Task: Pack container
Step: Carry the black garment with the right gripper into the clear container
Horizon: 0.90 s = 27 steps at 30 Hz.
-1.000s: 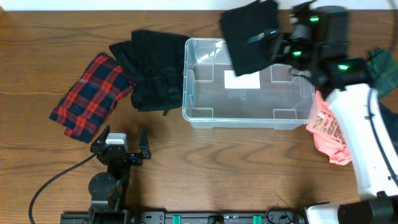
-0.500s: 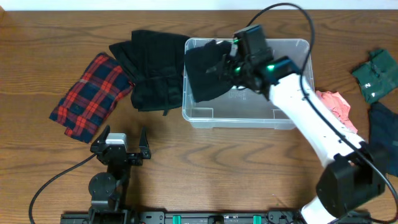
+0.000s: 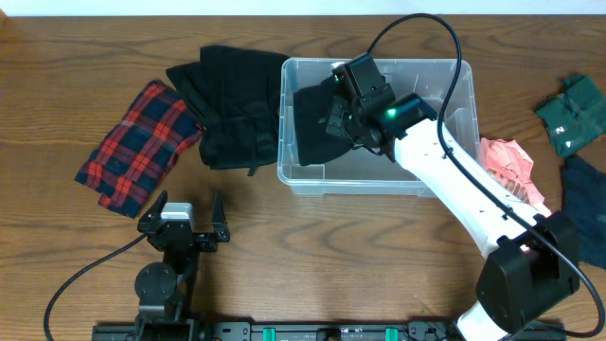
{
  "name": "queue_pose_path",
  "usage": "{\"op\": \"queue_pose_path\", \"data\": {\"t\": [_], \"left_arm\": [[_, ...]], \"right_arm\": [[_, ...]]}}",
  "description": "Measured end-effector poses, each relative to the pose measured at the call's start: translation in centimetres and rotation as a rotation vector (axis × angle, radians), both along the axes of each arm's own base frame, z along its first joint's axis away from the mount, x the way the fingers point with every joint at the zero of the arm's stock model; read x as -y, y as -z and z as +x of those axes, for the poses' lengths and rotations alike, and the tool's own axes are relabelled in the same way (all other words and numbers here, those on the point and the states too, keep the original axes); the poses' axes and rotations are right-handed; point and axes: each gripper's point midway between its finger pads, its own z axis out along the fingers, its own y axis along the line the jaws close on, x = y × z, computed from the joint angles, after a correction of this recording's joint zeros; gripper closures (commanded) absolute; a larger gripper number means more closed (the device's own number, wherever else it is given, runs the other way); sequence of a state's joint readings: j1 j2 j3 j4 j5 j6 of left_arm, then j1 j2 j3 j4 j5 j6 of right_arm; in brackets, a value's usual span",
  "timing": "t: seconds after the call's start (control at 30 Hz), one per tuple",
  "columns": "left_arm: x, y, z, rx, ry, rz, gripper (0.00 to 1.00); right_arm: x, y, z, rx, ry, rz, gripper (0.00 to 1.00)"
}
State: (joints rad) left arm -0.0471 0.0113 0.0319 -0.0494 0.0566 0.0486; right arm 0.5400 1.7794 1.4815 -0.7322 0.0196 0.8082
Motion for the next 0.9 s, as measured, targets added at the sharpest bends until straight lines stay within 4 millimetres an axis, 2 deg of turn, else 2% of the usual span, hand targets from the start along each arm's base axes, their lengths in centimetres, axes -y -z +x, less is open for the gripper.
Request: {"op": "queue_pose_path", "data": {"t": [0.17,0.9], "left_arm": [[0.0,0.0,0.0,0.0,0.0,0.0,0.02],[0.0,0.0,0.0,0.0,0.0,0.0,0.02]], "right_arm": [[0.4,1.1,0.1,0.003,0.027,-0.012,0.99],[0.0,5.4,0.1,0.042,0.027,0.041,0.99]]}}
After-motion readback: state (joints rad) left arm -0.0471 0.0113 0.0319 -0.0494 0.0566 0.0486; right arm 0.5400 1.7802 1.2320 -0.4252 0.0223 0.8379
